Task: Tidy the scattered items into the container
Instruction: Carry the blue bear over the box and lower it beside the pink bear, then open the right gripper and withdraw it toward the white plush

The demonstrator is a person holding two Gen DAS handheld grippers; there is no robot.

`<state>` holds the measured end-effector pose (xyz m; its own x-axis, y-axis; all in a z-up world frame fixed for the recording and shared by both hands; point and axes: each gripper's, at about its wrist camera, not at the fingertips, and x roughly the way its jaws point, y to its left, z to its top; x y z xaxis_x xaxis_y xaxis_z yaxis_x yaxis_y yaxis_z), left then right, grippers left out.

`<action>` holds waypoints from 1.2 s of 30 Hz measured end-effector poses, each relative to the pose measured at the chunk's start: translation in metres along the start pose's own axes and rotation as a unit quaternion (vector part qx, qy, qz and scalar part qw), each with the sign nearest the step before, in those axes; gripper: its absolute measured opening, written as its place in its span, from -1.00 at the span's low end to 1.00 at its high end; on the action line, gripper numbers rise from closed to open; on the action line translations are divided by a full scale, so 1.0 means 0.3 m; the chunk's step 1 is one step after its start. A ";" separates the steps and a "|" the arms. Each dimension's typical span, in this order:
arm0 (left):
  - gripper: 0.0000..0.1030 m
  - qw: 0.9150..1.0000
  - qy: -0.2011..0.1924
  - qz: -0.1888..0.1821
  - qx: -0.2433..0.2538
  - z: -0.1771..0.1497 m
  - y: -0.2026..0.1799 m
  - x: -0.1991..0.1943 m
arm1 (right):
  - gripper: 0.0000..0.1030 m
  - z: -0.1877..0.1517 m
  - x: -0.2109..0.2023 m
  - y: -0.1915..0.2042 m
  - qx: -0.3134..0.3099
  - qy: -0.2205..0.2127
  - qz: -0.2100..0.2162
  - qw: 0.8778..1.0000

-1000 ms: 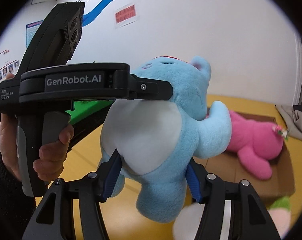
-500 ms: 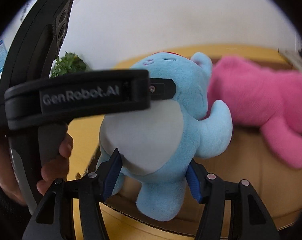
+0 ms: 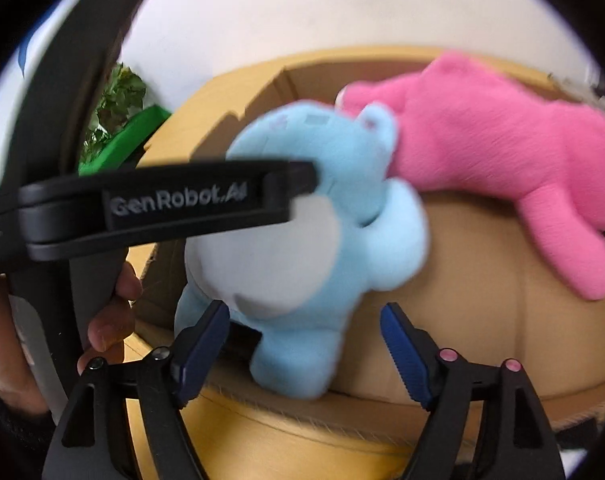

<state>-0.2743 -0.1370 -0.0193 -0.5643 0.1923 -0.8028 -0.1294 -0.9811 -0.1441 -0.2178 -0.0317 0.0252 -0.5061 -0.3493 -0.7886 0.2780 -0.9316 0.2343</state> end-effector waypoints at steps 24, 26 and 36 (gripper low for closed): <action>1.00 0.978 -0.209 0.006 0.017 -0.340 -0.450 -0.869 | 0.65 -0.213 -0.787 -0.084 -0.037 -0.220 -0.093 0.970; 1.00 0.977 -0.210 0.005 0.024 -0.362 -0.482 -0.878 | 0.65 -0.237 -0.804 -0.096 -0.036 -0.225 -0.102 0.968; 1.00 0.978 -0.205 -0.017 0.035 -0.409 -0.579 -0.852 | 0.65 -0.276 -0.844 -0.153 -0.029 -0.234 -0.122 0.964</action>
<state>-0.0077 -0.0185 0.1399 -0.8362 0.2325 -0.4968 -0.2016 -0.9726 -0.1157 -0.0349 0.1079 0.1671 -0.8713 -0.1406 -0.4702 0.1423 -0.9893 0.0322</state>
